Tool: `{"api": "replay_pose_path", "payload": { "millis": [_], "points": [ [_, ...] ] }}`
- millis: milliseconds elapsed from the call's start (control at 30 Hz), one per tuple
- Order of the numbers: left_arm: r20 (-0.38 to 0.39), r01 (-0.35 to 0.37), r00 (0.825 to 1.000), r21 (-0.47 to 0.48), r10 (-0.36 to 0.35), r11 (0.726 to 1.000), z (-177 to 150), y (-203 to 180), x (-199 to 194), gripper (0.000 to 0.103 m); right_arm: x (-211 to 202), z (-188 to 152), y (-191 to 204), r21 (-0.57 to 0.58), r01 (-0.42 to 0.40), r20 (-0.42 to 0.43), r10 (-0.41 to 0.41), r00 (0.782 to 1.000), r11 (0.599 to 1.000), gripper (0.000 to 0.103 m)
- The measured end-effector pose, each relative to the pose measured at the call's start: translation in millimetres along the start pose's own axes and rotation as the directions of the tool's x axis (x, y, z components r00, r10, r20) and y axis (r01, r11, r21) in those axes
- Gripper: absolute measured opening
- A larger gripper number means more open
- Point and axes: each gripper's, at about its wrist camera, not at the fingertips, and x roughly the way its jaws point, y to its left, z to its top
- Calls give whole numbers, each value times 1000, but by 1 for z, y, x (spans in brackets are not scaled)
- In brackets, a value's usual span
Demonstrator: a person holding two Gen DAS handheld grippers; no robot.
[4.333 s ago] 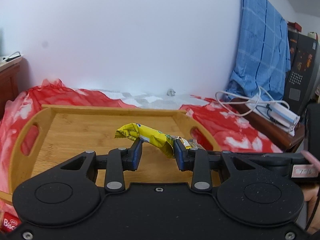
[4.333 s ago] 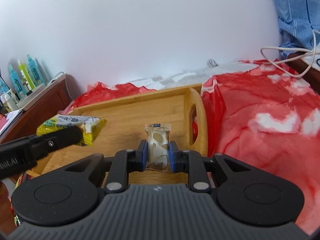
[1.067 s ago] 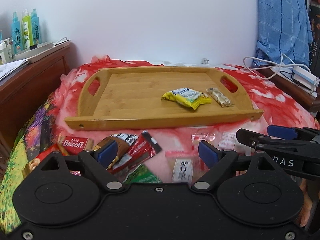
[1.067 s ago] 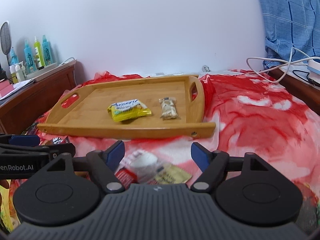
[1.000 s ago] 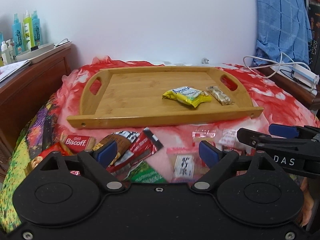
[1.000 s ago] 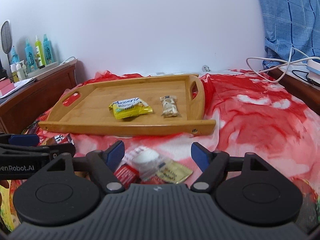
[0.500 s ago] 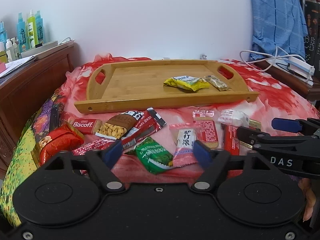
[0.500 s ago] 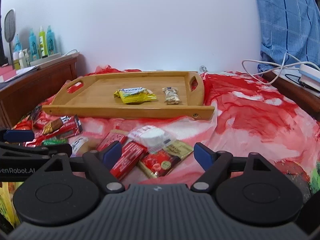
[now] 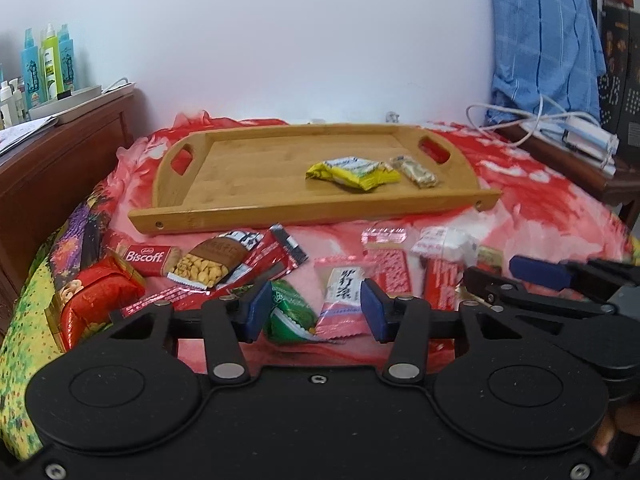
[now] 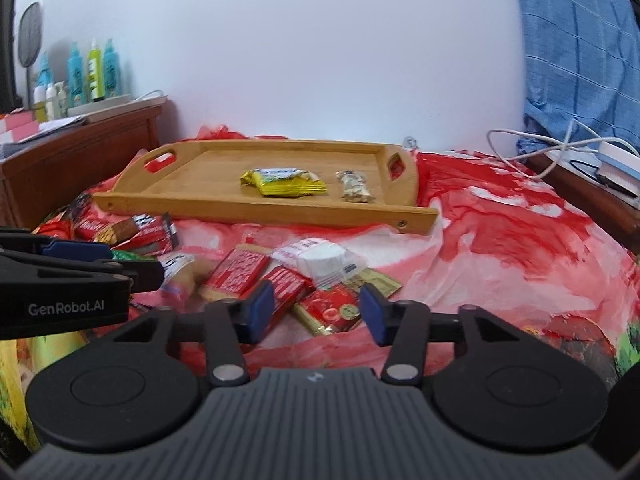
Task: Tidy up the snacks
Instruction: 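Move both tools back over the remaining snacks beside the tray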
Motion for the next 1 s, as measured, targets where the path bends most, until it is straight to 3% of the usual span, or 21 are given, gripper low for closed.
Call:
{"api": "replay_pose_path", "payload": {
  "millis": [133, 300, 467, 600, 633, 767, 1000],
  "points": [
    [21, 30, 999, 29, -30, 999, 2, -7, -3, 47, 6, 1, -9, 46, 39, -26, -38, 999, 998, 48],
    [-47, 2, 999, 8, -2, 1000, -1, -9, 18, 41, 13, 1, -14, 87, 31, -53, -27, 998, 996, 48],
    [-55, 6, 998, -4, -7, 1000, -1, -13, 25, 40, 17, -1, -7, 60, 24, -58, -21, 998, 998, 49],
    [-63, 3, 998, 4, -3, 1000, -3, -15, 29, 40, 21, 0, -4, 50, 29, -54, -26, 998, 998, 58],
    [-61, 0, 998, 6, 1, 1000, -3, -16, 29, 40, 23, 1, -4, 55, 29, -55, -26, 998, 998, 64],
    [-59, -12, 998, 0, 12, 1000, -2, -17, 33, 40, 30, 3, -6, 76, 38, -57, -34, 998, 996, 66],
    [-85, 6, 996, -32, -9, 999, 0, -16, 38, 31, 39, 2, -4, 57, 93, -42, -91, 995, 994, 71]
  ]
}}
